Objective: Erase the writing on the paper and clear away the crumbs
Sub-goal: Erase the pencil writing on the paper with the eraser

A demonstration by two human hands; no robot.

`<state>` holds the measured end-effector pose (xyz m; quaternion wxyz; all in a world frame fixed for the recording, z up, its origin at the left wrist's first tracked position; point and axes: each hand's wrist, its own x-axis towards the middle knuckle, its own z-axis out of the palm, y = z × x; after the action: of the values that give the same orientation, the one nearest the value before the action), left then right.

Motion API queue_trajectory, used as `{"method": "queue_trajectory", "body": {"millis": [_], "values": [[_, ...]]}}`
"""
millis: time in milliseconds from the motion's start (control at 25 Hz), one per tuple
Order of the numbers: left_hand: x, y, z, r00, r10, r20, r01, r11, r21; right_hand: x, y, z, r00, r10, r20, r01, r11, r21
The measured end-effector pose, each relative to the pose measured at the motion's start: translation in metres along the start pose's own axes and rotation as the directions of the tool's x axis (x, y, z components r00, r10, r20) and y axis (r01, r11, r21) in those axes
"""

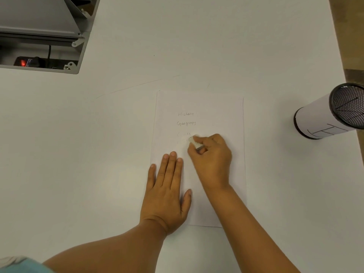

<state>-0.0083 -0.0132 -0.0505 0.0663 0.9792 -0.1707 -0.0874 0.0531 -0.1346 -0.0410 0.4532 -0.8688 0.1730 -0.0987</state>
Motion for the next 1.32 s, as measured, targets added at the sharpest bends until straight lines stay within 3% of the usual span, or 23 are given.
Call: {"method": "queue_trajectory", "body": {"millis": [80, 240, 400, 560, 760, 1320], "values": [[0.0, -0.001, 0.001, 1.0, 0.001, 0.0, -0.001, 1.0, -0.002, 0.002, -0.001, 0.001, 0.997, 0.045, -0.06, -0.045, 0.999, -0.001], [-0.001, 0.0, 0.0, 1.0, 0.007, -0.005, -0.007, 1.0, -0.006, -0.015, -0.009, 0.006, 0.996, -0.019, 0.087, 0.018, 1.0, 0.014], [0.0, -0.001, 0.001, 1.0, 0.003, -0.006, -0.003, 1.0, -0.005, -0.001, -0.005, 0.005, 0.998, 0.051, -0.029, -0.051, 0.999, 0.001], [-0.001, 0.0, 0.001, 1.0, 0.011, 0.003, -0.011, 1.0, -0.009, -0.023, -0.014, 0.013, 0.991, 0.035, 0.128, -0.038, 0.999, 0.027], [0.0, -0.001, 0.002, 1.0, 0.006, 0.001, -0.006, 1.0, 0.01, 0.004, -0.015, 0.013, 0.997, 0.0, 0.072, -0.001, 1.0, 0.011], [0.001, 0.0, 0.004, 1.0, -0.005, -0.008, 0.005, 1.0, 0.012, -0.009, -0.011, 0.009, 0.995, -0.007, 0.104, 0.007, 1.0, -0.001]]}}
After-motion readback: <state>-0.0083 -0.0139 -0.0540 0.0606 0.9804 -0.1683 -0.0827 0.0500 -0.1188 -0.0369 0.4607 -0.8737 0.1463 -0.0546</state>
